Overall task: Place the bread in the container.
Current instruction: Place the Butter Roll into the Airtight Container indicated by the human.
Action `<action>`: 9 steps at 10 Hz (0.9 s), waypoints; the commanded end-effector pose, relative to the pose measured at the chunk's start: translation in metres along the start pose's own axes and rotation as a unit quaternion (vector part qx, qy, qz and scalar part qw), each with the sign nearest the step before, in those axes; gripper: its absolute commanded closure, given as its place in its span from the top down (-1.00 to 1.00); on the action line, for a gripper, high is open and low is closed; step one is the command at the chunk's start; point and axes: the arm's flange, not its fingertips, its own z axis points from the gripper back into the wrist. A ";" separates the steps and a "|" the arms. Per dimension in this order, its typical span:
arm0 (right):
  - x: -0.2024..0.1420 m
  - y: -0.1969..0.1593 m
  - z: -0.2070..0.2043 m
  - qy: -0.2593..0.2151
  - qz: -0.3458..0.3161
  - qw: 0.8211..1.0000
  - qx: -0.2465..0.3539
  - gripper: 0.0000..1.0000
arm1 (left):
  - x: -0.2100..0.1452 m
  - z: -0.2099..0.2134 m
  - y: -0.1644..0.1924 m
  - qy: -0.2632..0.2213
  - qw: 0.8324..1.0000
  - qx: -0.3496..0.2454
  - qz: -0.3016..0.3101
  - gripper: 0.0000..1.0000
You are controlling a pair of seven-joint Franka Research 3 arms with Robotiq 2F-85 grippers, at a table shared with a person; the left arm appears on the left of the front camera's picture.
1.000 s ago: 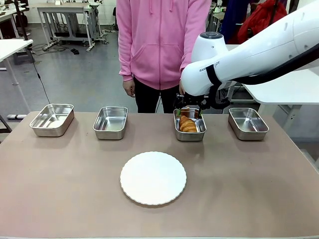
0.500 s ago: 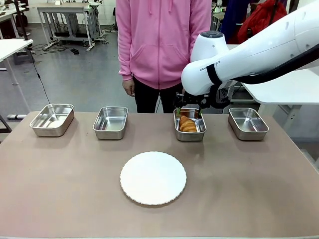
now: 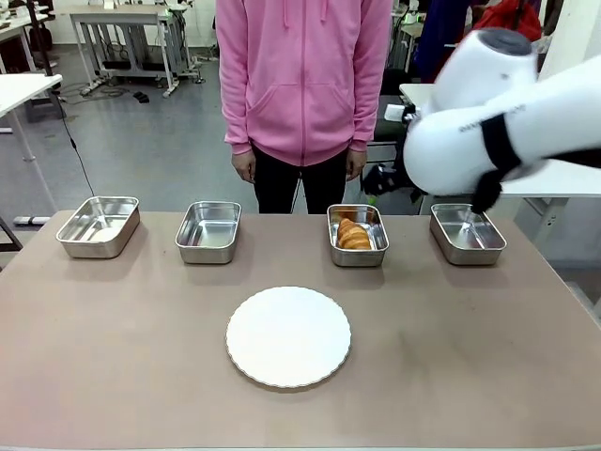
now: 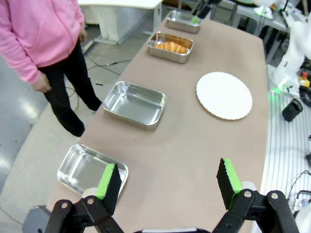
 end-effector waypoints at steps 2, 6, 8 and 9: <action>-0.059 -0.014 0.026 -0.025 0.048 0.997 0.047 1.00 | 0.000 0.000 -0.001 -0.003 1.000 -0.003 -0.005 1.00; -0.081 -0.017 0.028 0.019 0.073 0.995 0.062 1.00 | 0.000 0.000 -0.001 -0.003 1.000 -0.003 -0.005 1.00; -0.085 -0.003 0.030 -0.011 0.058 0.998 0.036 1.00 | 0.000 0.000 -0.001 -0.003 1.000 -0.003 -0.005 1.00; -0.085 -0.003 0.030 -0.011 0.058 0.998 0.036 1.00 | 0.000 0.000 -0.001 -0.003 1.000 -0.003 -0.005 1.00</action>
